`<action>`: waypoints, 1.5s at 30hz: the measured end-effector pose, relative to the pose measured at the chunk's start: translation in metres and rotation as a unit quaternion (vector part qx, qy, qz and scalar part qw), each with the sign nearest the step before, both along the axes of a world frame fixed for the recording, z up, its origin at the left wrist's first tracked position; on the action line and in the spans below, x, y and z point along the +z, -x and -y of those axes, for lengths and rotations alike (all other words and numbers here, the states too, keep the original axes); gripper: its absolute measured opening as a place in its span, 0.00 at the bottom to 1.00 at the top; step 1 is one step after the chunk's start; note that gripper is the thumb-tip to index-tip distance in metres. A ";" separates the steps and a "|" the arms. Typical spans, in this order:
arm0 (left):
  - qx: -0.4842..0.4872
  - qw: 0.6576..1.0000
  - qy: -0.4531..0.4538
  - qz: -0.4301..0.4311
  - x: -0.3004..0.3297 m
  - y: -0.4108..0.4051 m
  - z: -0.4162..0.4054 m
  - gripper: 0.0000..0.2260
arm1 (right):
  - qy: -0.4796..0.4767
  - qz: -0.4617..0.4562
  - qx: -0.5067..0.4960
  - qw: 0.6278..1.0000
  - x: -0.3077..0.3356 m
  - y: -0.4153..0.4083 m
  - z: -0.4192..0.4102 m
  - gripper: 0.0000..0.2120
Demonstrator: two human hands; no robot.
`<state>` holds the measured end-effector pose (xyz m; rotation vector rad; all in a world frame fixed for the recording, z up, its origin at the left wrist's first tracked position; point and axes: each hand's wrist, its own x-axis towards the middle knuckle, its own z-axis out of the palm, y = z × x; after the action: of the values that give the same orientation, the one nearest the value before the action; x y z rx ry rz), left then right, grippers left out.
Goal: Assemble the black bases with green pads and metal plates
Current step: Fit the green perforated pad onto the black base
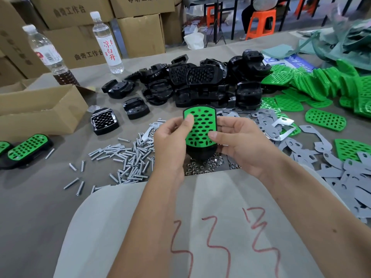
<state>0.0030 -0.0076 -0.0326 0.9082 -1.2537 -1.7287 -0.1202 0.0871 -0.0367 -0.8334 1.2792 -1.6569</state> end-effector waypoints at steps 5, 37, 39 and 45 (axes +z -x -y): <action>-0.071 0.997 -0.040 -0.007 0.004 -0.010 0.009 0.17 | 0.015 0.034 0.018 0.999 0.005 0.003 -0.004 0.15; -0.076 0.993 -0.006 -0.087 -0.001 -0.008 0.013 0.08 | 0.070 0.011 -0.063 0.996 0.012 0.000 0.001 0.21; -0.059 0.996 0.044 -0.044 -0.002 -0.008 0.012 0.07 | 0.030 -0.002 -0.083 0.996 0.011 0.008 -0.001 0.19; -0.051 0.998 0.018 -0.043 0.006 -0.008 0.003 0.08 | 0.016 -0.025 -0.025 0.999 0.003 0.012 0.000 0.12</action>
<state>0.0115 -0.0109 -0.0270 0.7525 -1.2885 -1.7992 -0.1321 0.0873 -0.0335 -0.8732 1.3212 -1.7102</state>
